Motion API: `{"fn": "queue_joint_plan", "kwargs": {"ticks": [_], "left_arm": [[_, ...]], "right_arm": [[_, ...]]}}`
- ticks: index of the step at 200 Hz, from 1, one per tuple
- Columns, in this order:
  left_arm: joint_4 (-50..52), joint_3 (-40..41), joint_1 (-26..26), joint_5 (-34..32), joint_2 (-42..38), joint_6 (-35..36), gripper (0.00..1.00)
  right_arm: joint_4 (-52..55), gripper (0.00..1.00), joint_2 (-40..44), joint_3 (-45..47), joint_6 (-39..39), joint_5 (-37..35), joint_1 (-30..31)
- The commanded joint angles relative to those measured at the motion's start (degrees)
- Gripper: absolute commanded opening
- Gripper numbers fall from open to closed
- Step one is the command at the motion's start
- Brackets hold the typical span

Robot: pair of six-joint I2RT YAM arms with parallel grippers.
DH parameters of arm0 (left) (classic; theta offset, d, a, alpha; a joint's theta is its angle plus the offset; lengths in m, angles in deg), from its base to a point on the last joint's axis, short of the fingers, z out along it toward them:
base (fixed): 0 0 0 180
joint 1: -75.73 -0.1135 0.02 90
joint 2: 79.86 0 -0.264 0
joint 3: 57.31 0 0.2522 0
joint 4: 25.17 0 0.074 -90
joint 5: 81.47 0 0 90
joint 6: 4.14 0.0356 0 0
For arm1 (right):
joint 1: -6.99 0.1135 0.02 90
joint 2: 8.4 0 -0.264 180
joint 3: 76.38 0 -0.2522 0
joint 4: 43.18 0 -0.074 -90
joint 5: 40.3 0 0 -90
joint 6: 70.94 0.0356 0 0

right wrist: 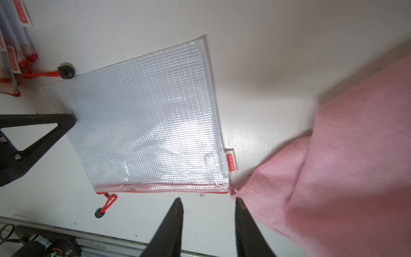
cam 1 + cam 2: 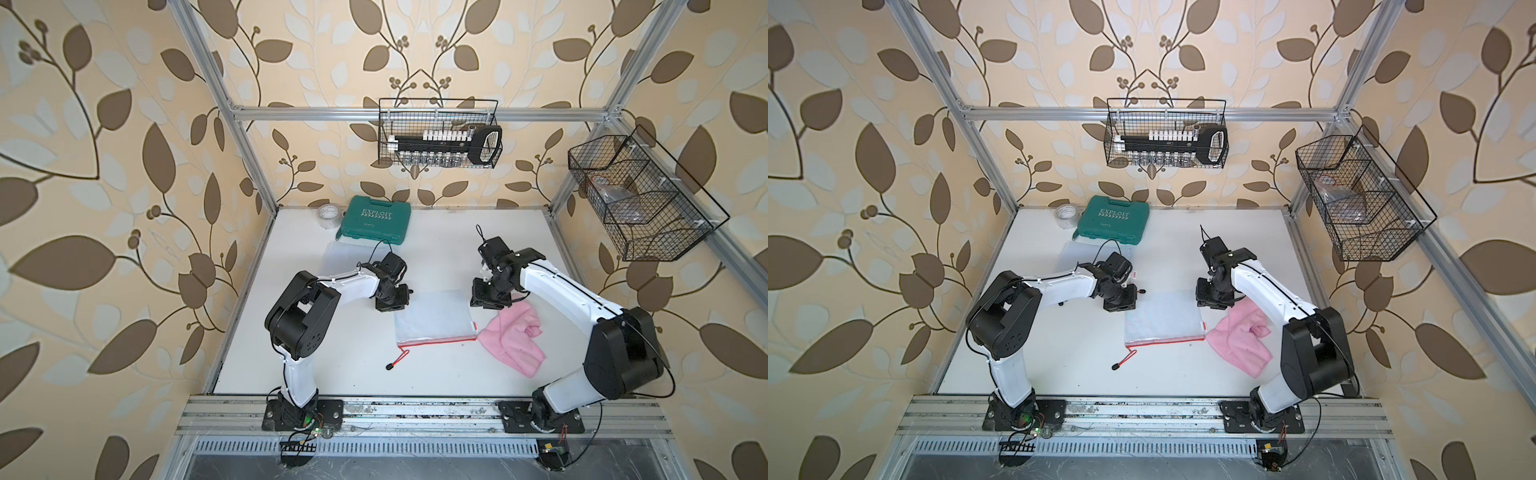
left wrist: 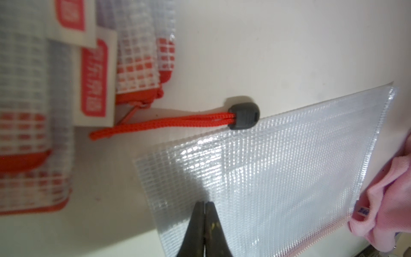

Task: Wipe the document bag
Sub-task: Pick up the document bag from the center of the board, then place the document bag at the center of the board.

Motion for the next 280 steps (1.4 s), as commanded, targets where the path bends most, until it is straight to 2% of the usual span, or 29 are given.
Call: {"fn": "queue_joint_plan", "kwargs": {"ticks": [1,24,94,141,159,179,192,210,228,239,261,280], "left_arm": [[0.33,1.05,-0.70,0.38,0.50,0.16,0.07],[0.46,1.36,-0.71,-0.02,0.73,0.40,0.07],[1.18,0.12,-1.06,0.22,2.17,1.11,0.07],[1.17,0.35,-1.73,0.62,2.89,1.12,0.07],[1.25,0.29,-1.80,0.62,3.23,1.13,0.07],[1.16,0.35,-1.96,0.60,3.23,1.35,0.07],[1.08,0.19,-2.05,0.75,3.41,1.39,0.07],[0.99,-0.14,-2.10,1.20,3.34,1.40,0.07],[0.86,-0.30,-2.23,1.97,1.19,1.42,0.10],[1.36,-1.23,-2.39,2.58,-0.80,1.47,0.18],[4.51,-5.22,-3.41,4.12,-4.11,1.81,0.43],[7.74,-8.78,-5.33,5.15,-6.15,1.99,0.49]], "right_arm": [[-7.35,0.38,-4.04,0.18,-1.44,8.43,-0.98],[-6.64,0.48,-6.32,2.19,-0.83,8.11,-1.25],[-6.87,0.48,-7.08,11.90,-0.10,6.97,-0.82],[-18.77,0.50,-15.52,14.67,2.06,16.56,-0.20],[-21.07,0.40,-15.14,15.11,3.61,17.55,-0.20],[-19.28,0.17,-11.89,14.27,3.02,16.16,-0.25],[-16.68,0.00,-9.77,13.13,2.17,14.03,-0.37],[-11.88,0.00,-6.28,10.16,0.93,10.17,-0.46],[-5.22,0.00,-3.03,4.39,-0.72,2.51,-0.93],[-1.76,0.00,-2.63,-0.09,-2.16,-1.96,-2.12],[3.06,0.00,-6.01,-10.06,-5.50,-12.73,-6.01],[7.27,0.00,-12.74,-19.04,-9.24,-21.44,-8.80]]}}
